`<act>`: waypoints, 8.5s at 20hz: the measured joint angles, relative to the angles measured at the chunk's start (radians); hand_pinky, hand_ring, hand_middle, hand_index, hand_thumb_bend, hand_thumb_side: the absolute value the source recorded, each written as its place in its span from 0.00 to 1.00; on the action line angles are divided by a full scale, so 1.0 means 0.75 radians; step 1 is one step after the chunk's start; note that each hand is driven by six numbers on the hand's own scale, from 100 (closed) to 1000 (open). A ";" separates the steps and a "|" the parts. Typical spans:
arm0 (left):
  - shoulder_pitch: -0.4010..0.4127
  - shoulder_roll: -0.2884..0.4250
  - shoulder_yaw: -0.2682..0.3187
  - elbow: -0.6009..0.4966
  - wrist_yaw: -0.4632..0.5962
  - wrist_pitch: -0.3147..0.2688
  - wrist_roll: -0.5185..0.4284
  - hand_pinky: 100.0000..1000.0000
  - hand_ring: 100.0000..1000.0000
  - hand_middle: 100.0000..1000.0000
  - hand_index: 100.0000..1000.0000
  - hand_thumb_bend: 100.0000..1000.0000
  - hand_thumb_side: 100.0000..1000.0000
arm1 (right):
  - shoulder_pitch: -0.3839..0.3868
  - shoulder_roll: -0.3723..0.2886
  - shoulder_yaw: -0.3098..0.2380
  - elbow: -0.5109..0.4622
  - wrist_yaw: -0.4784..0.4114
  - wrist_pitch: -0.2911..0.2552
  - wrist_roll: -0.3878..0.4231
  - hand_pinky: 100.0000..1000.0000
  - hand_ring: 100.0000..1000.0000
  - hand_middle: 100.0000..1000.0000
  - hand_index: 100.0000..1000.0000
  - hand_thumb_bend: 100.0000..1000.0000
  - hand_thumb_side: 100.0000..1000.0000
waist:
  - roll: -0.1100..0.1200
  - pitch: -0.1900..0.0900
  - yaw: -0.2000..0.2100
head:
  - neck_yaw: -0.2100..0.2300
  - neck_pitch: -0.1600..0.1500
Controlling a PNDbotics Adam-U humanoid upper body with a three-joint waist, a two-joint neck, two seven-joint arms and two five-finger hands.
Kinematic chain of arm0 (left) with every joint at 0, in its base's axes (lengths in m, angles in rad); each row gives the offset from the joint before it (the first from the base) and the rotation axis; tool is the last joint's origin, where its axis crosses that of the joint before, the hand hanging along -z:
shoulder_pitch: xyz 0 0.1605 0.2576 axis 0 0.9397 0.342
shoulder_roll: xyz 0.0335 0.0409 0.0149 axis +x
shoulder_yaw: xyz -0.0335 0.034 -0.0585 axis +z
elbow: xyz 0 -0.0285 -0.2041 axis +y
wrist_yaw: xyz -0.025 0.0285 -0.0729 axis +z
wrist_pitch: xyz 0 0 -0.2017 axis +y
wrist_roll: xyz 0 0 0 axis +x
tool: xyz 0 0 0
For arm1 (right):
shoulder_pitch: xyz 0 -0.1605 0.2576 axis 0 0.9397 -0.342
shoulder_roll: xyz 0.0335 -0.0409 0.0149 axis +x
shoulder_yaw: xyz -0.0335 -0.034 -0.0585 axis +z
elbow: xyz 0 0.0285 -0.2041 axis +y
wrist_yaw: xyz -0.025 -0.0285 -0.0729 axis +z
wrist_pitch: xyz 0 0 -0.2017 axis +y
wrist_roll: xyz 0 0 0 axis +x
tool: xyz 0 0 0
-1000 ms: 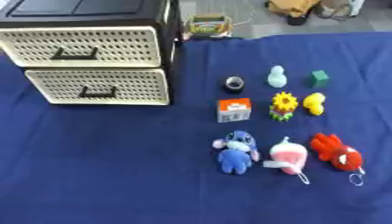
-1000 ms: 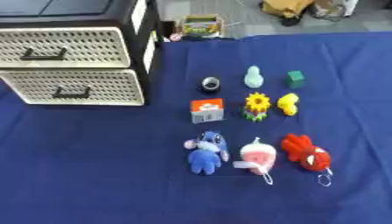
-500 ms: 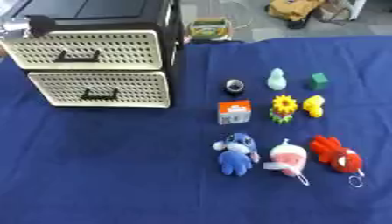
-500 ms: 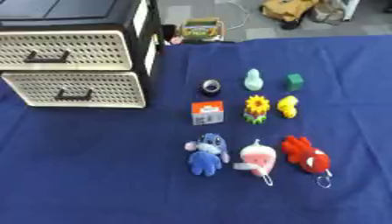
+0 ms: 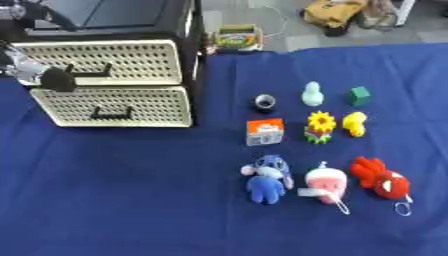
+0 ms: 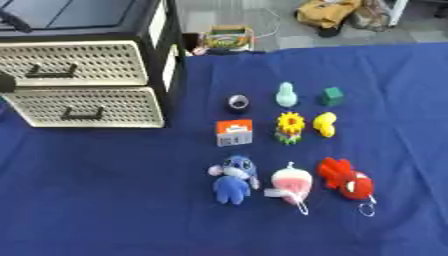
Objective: Pick up objects from table and place into drawer.
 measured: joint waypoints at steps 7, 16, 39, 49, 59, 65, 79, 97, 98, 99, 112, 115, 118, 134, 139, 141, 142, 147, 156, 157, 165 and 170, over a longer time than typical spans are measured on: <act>-0.035 -0.037 -0.065 0.106 -0.087 -0.019 -0.001 0.00 0.00 0.00 0.90 0.69 0.78 | -0.010 0.000 0.006 0.000 -0.010 -0.012 0.006 0.72 0.79 0.81 0.92 0.00 1.00 | 0.001 0.007 -0.009 | 0.006 -0.013; -0.048 -0.071 -0.076 0.246 -0.237 -0.006 0.000 0.00 0.00 0.00 0.91 0.64 0.81 | -0.020 0.000 0.014 0.000 -0.011 -0.017 0.011 0.72 0.79 0.80 0.92 0.00 1.00 | 0.003 0.027 -0.023 | 0.020 -0.023; -0.028 -0.106 -0.042 0.341 -0.343 0.047 0.003 0.00 0.00 0.00 0.85 0.60 0.82 | -0.044 0.005 0.022 0.000 -0.011 -0.017 0.018 0.72 0.78 0.80 0.91 0.00 1.00 | 0.000 0.049 -0.045 | 0.054 -0.058; -0.015 -0.111 -0.026 0.353 -0.333 0.061 0.005 0.00 0.00 0.00 0.81 0.59 0.83 | -0.045 0.012 0.022 0.000 -0.011 -0.017 0.017 0.72 0.79 0.80 0.91 0.00 1.00 | 0.000 0.046 -0.047 | 0.055 -0.059; 0.091 -0.070 -0.009 0.224 -0.296 0.070 0.009 0.00 0.00 0.00 0.79 0.56 0.86 | -0.045 0.013 0.020 0.000 -0.012 -0.017 0.015 0.72 0.79 0.80 0.91 0.00 1.00 | -0.010 0.036 -0.038 | 0.053 -0.059; 0.177 -0.024 0.001 0.111 -0.235 0.088 0.029 0.00 0.00 0.00 0.78 0.55 0.86 | -0.046 0.013 0.014 0.000 -0.015 -0.020 0.009 0.72 0.79 0.80 0.91 0.00 1.00 | -0.020 0.032 -0.031 | 0.049 -0.059; 0.367 0.063 0.024 -0.145 -0.197 0.159 0.050 0.00 0.00 0.00 0.78 0.55 0.86 | -0.055 0.013 0.005 0.000 -0.017 -0.028 -0.009 0.72 0.79 0.80 0.91 0.00 1.00 | -0.041 0.029 -0.025 | 0.044 -0.059; 0.483 0.101 0.076 -0.340 -0.242 0.246 0.050 0.00 0.00 0.00 0.99 0.53 0.86 | -0.056 0.014 -0.003 0.000 -0.021 -0.031 -0.025 0.72 0.78 0.80 0.91 0.00 1.00 | -0.057 0.029 -0.016 | 0.042 -0.059; 0.483 0.101 0.084 -0.345 -0.242 0.250 0.051 0.00 0.00 0.00 1.00 0.52 0.86 | -0.056 0.014 -0.003 0.000 -0.021 -0.030 -0.026 0.72 0.78 0.80 0.91 0.00 1.00 | -0.057 0.028 -0.014 | 0.042 -0.059; 0.483 0.102 0.090 -0.351 -0.241 0.255 0.053 0.00 0.00 0.00 1.00 0.52 0.86 | -0.056 0.014 -0.003 0.000 -0.021 -0.029 -0.027 0.72 0.78 0.80 0.91 0.00 1.00 | -0.057 0.027 -0.013 | 0.041 -0.059; 0.403 0.105 0.206 -0.441 -0.188 0.256 0.172 0.00 0.00 0.00 0.90 0.44 0.90 | -0.032 -0.002 -0.024 0.000 0.000 0.062 -0.031 0.72 0.79 0.80 0.87 0.00 1.00 | -0.061 0.019 -0.003 | -0.092 -0.033; 0.377 0.104 0.241 -0.446 -0.121 0.237 0.294 0.00 0.00 0.00 0.86 0.45 0.91 | -0.011 -0.054 -0.027 0.000 0.035 0.209 0.023 0.72 0.79 0.78 0.85 0.00 1.00 | -0.064 0.011 0.001 | -0.112 -0.020; 0.376 0.100 0.267 -0.447 -0.037 0.230 0.436 0.00 0.00 0.00 0.85 0.43 0.91 | 0.013 -0.123 -0.017 0.000 0.076 0.367 0.130 0.72 0.79 0.77 0.84 0.00 0.99 | -0.064 0.006 0.004 | -0.116 -0.010; 0.391 0.081 0.329 -0.447 0.273 0.351 1.187 0.00 0.00 0.00 0.83 0.52 0.86 | 0.075 -0.386 0.125 0.000 0.376 0.661 0.818 0.77 0.81 0.76 0.88 0.19 0.88 | -0.058 -0.013 0.009 | -0.103 0.003; 0.391 0.081 0.328 -0.447 0.308 0.375 1.292 0.00 0.00 0.00 0.83 0.54 0.86 | 0.085 -0.434 0.182 0.000 0.451 0.652 1.014 0.79 0.82 0.76 0.88 0.33 0.82 | -0.058 -0.013 0.009 | -0.105 0.003; 0.391 0.080 0.326 -0.447 0.318 0.377 1.320 0.00 0.00 0.00 0.83 0.54 0.85 | 0.085 -0.446 0.199 0.000 0.468 0.642 1.072 0.80 0.83 0.76 0.87 0.36 0.82 | -0.058 -0.013 0.009 | -0.104 0.002; 0.390 0.076 0.325 -0.447 0.324 0.376 1.332 0.00 0.00 0.00 0.83 0.54 0.84 | 0.085 -0.449 0.207 0.000 0.473 0.638 1.097 0.80 0.83 0.76 0.87 0.39 0.83 | -0.058 -0.013 0.009 | -0.104 0.002; 0.385 0.069 0.325 -0.447 0.342 0.362 1.401 0.00 0.00 0.00 0.82 0.55 0.84 | 0.097 -0.456 0.247 0.000 0.477 0.624 1.204 0.80 0.84 0.77 0.86 0.48 0.84 | -0.059 -0.013 0.011 | -0.111 0.001; 0.376 0.059 0.310 -0.447 0.348 0.341 1.456 0.00 0.00 0.00 0.81 0.55 0.84 | 0.109 -0.462 0.339 0.000 0.523 0.604 1.359 0.78 0.83 0.73 0.85 0.57 0.68 | -0.063 -0.013 0.016 | -0.152 0.000; 0.376 0.058 0.309 -0.447 0.348 0.340 1.457 0.00 0.00 0.00 0.81 0.55 0.84 | 0.110 -0.462 0.344 0.000 0.524 0.606 1.373 0.78 0.83 0.72 0.83 0.57 0.69 | -0.063 -0.013 0.016 | -0.154 0.000; 0.370 0.046 0.308 -0.447 0.352 0.339 1.458 0.00 0.00 0.00 0.80 0.54 0.85 | 0.122 -0.446 0.395 0.000 0.484 0.650 1.467 0.75 0.81 0.63 0.84 0.56 0.64 | -0.065 -0.011 0.016 | -0.162 0.000; 0.369 0.044 0.301 -0.447 0.358 0.340 1.457 0.00 0.00 0.00 0.80 0.54 0.85 | 0.133 -0.415 0.425 0.000 0.472 0.696 1.538 0.73 0.78 0.59 0.84 0.56 0.59 | -0.064 -0.007 0.022 | -0.169 -0.004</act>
